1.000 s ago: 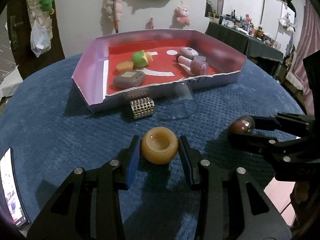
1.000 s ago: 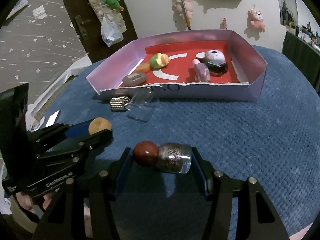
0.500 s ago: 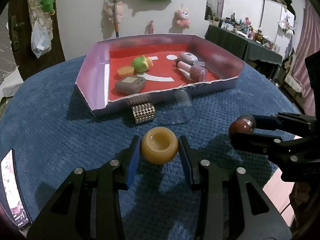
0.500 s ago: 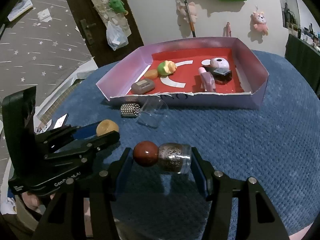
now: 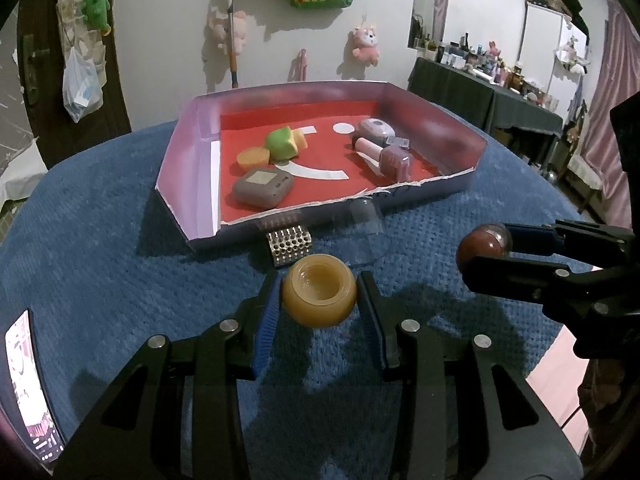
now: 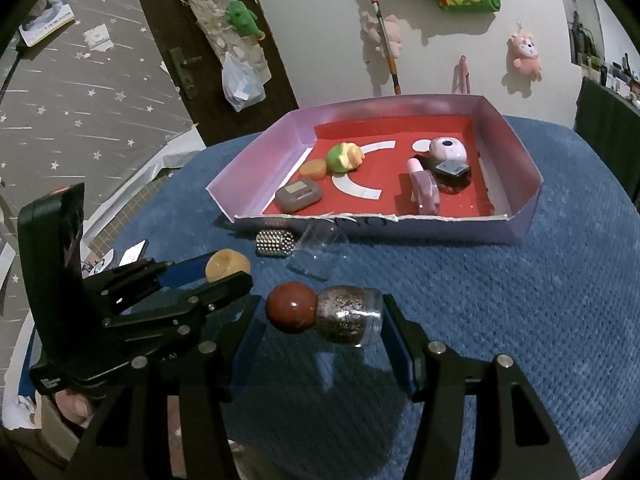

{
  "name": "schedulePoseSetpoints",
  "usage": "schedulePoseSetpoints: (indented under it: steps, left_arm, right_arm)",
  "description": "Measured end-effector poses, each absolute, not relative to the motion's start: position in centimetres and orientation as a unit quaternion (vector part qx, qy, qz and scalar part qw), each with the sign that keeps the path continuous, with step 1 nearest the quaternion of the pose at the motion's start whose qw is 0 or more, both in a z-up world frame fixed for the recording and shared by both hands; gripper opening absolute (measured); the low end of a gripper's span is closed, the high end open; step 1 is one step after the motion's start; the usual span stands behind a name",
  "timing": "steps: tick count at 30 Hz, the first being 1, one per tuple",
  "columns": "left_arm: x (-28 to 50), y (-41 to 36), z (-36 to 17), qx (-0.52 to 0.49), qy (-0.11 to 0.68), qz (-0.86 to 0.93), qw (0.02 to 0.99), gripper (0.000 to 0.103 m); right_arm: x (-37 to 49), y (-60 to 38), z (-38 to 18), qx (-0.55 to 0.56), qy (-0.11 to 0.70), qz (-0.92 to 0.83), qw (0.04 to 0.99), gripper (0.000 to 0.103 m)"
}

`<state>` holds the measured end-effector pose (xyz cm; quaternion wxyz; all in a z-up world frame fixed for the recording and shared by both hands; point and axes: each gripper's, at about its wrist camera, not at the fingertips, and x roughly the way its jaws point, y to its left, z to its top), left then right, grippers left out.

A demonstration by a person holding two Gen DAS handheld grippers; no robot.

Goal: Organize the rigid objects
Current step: 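Carry the glitter polish and amber ring over the tray with both tools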

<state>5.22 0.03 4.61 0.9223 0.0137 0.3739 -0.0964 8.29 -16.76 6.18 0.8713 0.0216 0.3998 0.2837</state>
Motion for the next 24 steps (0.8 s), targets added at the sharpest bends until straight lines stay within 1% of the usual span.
schedulePoseSetpoints:
  steps: [24]
  left_arm:
    - [6.6, -0.1, 6.8, 0.024, 0.35, -0.096, 0.932, 0.036]
  right_arm:
    - [10.5, -17.1, 8.4, 0.036, 0.379, 0.297, 0.875, 0.06]
